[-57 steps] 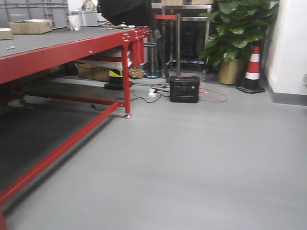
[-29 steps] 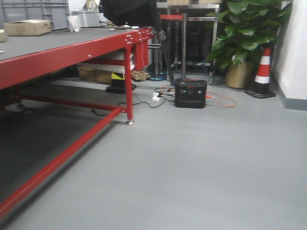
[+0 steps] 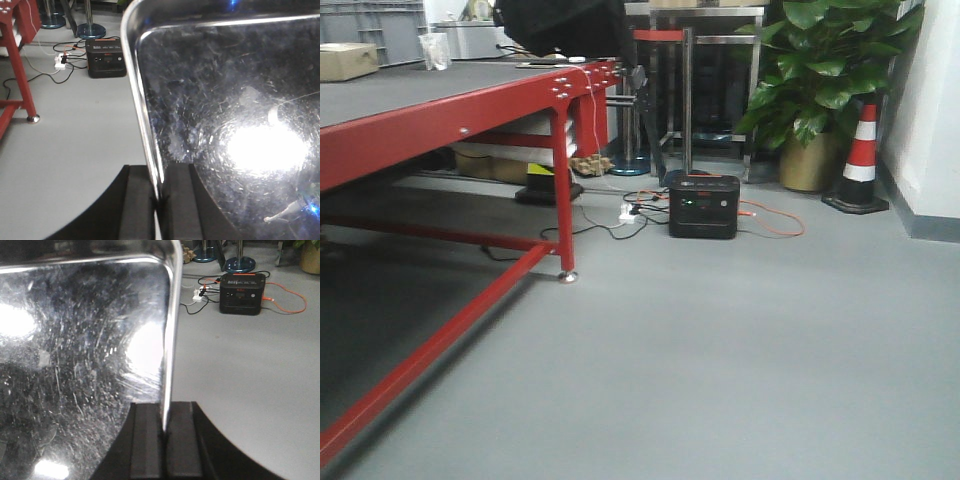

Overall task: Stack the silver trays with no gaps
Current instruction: 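Keep holding the tray while the base turns toward another shelf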

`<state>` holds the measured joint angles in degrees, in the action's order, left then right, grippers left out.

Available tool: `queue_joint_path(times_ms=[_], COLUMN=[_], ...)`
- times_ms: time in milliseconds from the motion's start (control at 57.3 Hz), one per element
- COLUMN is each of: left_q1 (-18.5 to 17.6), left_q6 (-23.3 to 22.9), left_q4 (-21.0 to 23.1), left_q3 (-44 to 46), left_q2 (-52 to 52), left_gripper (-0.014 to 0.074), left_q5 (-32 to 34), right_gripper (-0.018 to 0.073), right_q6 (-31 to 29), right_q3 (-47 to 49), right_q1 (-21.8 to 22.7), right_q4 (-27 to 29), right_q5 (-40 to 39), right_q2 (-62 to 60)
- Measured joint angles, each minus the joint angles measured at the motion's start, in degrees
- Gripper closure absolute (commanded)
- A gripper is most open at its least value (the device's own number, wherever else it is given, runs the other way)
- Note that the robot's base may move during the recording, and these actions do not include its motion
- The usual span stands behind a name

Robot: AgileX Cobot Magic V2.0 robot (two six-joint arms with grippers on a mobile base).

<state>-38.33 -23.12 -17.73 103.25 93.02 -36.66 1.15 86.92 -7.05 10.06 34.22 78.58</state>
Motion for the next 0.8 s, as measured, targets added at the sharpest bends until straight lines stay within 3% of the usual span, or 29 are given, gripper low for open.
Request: queue_joint_path(times_ms=[802], left_q1=[0.0], left_q6=[0.0], left_q4=[0.0], left_q3=[0.0], left_q2=[0.0], left_gripper=[0.0603], left_q5=[0.0], right_gripper=[0.0638], right_q6=[0.0], right_q3=[0.0], right_q1=[0.0], right_q4=[0.0], right_q5=[-0.1], right_q2=[0.0])
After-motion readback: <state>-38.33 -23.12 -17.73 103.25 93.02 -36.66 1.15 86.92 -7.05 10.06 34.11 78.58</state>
